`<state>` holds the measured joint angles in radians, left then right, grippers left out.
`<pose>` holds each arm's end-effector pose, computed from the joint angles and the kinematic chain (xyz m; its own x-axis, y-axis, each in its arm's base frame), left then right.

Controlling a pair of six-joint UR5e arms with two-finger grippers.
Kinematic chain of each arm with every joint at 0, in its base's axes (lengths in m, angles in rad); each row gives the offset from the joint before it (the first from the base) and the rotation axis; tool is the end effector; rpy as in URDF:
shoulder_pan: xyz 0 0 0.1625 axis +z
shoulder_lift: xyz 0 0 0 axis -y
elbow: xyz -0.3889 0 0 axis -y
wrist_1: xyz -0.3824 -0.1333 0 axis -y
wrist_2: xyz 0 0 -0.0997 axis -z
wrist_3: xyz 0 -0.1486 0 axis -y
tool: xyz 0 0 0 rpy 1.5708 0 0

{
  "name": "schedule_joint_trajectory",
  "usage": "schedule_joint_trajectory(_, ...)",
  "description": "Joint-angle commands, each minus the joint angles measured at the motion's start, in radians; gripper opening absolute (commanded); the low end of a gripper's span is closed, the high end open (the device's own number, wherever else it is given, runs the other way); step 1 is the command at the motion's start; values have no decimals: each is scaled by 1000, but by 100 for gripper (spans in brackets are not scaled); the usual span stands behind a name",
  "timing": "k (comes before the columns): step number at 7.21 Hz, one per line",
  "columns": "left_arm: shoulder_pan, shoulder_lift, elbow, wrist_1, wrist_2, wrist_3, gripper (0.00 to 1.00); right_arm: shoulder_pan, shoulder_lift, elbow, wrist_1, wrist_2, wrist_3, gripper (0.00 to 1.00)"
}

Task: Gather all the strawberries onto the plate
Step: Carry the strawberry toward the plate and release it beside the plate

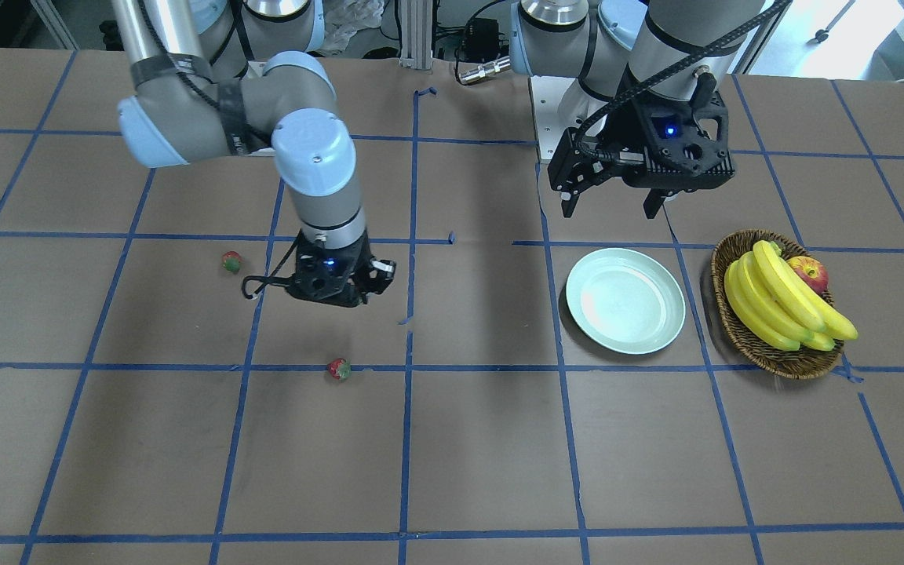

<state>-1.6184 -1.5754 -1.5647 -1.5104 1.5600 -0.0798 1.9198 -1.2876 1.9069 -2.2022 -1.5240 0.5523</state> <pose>-0.1582 -0.4859 0.4098 -0.9994 -0.0314 0.0157 -0.0323 0.9976 -0.0608 0.3101 -0.4421 0.1667 -0.9784 0.2017 -0.0462 0.2013 0.9794 0.0142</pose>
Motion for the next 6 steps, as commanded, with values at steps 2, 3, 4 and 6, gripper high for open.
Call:
schedule_joint_trajectory(2, 0, 0, 0, -1, 0, 0, 100, 197, 161, -58, -112, 41, 241, 0)
schedule_joint_trajectory(3, 0, 0, -1, -1, 0, 0, 100, 200, 169, -45, -111, 39, 239, 0)
schedule_joint_trajectory(4, 0, 2, -1, -1, 0, 0, 100, 199, 160, -49, -109, 24, 232, 99)
schedule_joint_trajectory(6, 0, 3, -1, -1, 2, 0, 100, 180, 134, -61, -96, 22, 216, 100)
